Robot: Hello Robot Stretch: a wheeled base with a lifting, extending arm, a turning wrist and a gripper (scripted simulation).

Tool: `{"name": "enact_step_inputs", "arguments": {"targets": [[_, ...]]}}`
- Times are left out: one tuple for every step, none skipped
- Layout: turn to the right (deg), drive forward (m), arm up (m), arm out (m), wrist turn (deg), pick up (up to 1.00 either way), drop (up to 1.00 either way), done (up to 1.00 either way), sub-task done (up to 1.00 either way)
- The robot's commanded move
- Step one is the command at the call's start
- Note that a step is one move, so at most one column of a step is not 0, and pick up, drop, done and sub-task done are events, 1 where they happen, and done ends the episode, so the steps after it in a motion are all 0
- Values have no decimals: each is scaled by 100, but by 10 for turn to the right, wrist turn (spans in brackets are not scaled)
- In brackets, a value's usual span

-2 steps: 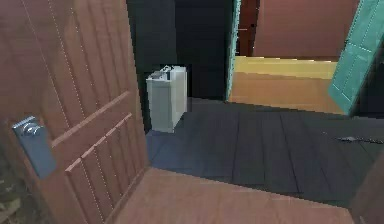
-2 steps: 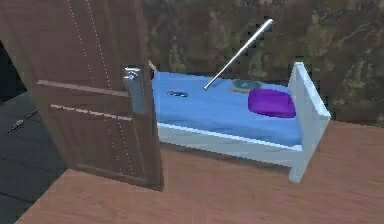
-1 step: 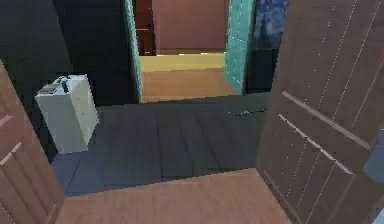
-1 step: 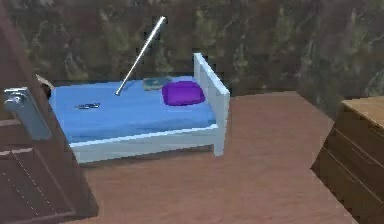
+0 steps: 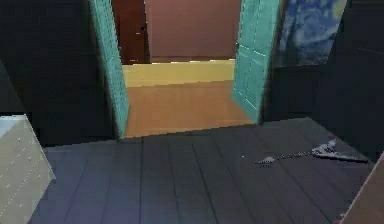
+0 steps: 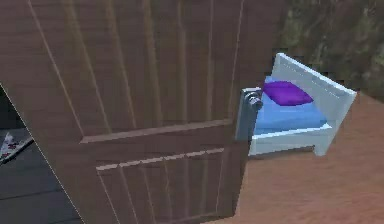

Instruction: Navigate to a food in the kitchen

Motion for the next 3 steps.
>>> {"name": "enact_step_inputs", "arguments": {"targets": [[0, 100, 0, 0, 0, 0, 0, 0, 0], [30, 0, 0, 0, 0, 0, 0, 0, 0], [0, 75, 0, 0, 0, 0, 0, 0, 0]]}}
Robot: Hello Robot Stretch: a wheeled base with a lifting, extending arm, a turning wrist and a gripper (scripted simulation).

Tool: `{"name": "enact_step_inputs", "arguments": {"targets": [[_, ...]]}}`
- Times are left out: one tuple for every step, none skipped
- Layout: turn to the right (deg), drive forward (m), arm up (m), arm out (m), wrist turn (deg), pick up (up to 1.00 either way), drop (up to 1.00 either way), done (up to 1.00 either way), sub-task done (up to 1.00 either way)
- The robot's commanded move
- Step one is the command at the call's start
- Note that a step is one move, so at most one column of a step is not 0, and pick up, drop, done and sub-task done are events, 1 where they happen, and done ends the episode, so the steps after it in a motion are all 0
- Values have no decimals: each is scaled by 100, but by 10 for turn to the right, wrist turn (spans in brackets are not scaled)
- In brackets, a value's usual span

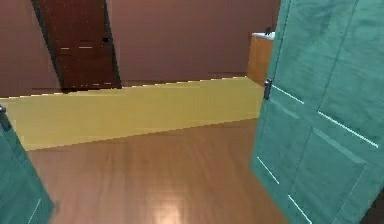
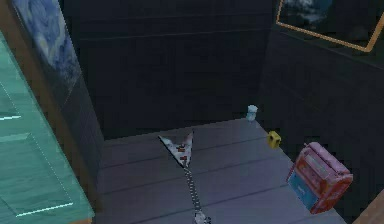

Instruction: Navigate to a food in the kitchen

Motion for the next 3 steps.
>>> {"name": "enact_step_inputs", "arguments": {"targets": [[-30, 0, 0, 0, 0, 0, 0, 0, 0], [-450, 0, 0, 0, 0, 0, 0, 0, 0], [-450, 0, 0, 0, 0, 0, 0, 0, 0]]}}
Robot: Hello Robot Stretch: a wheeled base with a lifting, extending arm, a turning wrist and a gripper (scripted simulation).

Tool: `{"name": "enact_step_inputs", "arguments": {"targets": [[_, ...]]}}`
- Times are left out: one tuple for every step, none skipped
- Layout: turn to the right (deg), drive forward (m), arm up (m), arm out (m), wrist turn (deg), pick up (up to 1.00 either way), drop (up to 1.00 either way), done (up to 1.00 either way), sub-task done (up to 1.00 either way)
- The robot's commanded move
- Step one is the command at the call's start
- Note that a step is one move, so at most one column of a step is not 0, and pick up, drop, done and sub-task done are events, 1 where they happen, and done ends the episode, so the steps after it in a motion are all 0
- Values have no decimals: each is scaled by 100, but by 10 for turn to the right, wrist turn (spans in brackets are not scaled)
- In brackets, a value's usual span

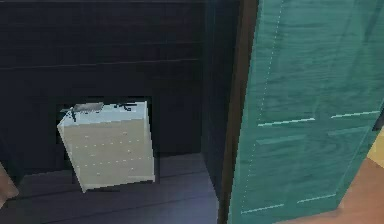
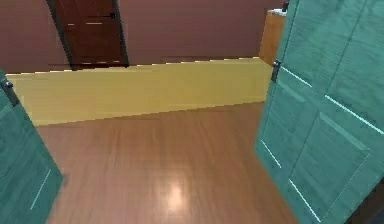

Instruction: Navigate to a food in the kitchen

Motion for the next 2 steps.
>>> {"name": "enact_step_inputs", "arguments": {"targets": [[-90, 0, 0, 0, 0, 0, 0, 0, 0], [0, 5, 0, 0, 0, 0, 0, 0, 0]]}}
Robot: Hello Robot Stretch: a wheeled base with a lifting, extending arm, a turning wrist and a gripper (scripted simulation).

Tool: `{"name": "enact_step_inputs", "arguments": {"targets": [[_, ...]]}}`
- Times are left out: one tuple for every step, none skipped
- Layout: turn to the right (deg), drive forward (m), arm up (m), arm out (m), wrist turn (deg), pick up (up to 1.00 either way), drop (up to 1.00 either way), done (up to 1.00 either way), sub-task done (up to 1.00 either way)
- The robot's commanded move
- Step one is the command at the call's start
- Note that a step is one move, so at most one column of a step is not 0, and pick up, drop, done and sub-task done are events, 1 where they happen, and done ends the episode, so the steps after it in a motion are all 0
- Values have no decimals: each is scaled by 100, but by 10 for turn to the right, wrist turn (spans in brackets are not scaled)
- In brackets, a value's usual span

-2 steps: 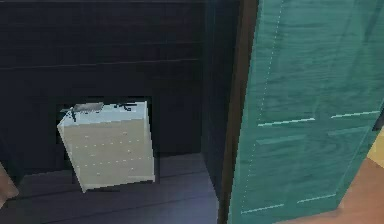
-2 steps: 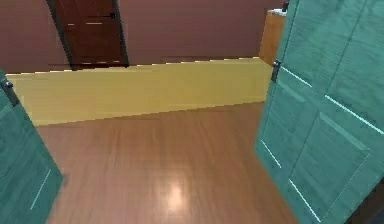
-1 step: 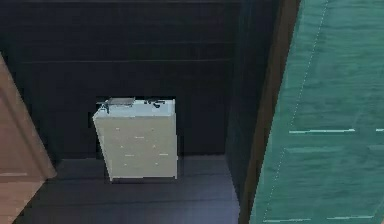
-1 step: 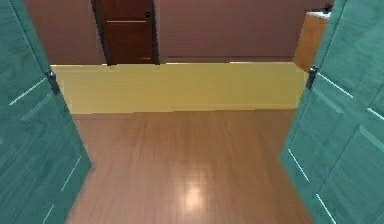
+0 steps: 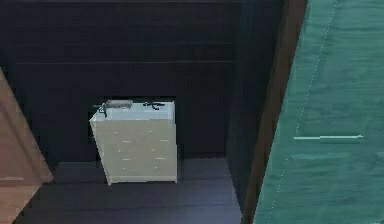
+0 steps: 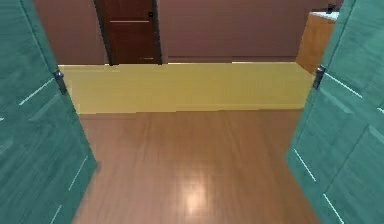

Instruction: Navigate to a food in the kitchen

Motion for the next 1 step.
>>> {"name": "enact_step_inputs", "arguments": {"targets": [[450, 0, 0, 0, 0, 0, 0, 0, 0]]}}
